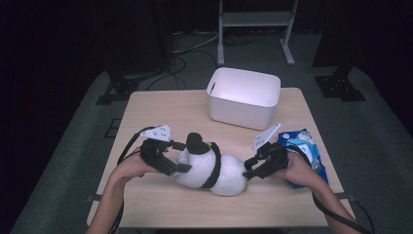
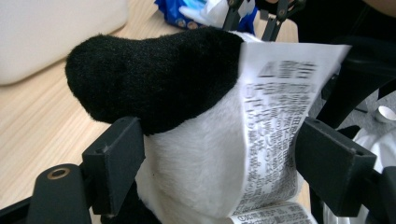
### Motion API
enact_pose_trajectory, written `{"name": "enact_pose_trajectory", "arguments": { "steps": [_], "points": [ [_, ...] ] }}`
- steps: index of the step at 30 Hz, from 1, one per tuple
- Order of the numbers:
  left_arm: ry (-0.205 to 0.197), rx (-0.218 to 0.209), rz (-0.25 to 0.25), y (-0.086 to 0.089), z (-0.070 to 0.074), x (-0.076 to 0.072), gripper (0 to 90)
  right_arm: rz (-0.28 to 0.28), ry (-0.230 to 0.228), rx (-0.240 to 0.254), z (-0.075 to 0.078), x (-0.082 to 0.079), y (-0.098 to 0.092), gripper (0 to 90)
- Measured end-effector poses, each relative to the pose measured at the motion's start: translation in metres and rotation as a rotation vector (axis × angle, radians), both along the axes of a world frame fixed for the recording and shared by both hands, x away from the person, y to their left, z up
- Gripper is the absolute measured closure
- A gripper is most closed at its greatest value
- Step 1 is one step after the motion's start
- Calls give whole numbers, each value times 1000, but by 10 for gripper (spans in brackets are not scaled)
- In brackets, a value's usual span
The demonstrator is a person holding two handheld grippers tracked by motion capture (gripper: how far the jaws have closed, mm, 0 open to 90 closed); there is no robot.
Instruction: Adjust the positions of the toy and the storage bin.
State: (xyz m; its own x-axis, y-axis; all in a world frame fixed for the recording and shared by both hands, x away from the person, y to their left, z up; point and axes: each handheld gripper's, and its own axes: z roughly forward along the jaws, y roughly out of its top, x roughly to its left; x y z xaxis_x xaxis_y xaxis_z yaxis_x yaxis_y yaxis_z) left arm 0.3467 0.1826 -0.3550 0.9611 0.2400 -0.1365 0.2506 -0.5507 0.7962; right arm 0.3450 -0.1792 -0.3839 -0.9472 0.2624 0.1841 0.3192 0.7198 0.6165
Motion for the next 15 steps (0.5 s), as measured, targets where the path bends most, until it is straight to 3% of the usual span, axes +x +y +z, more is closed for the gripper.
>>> {"name": "enact_pose_trajectory", "arguments": {
  "steps": [6, 15],
  "points": [
    [3, 3, 14, 9, -3, -2, 184, 14, -12, 15, 3, -3, 8, 559],
    [-2, 1, 42, 22, -1, -5, 183, 49, -51, 1, 9, -11, 24, 558]
  ]
}}
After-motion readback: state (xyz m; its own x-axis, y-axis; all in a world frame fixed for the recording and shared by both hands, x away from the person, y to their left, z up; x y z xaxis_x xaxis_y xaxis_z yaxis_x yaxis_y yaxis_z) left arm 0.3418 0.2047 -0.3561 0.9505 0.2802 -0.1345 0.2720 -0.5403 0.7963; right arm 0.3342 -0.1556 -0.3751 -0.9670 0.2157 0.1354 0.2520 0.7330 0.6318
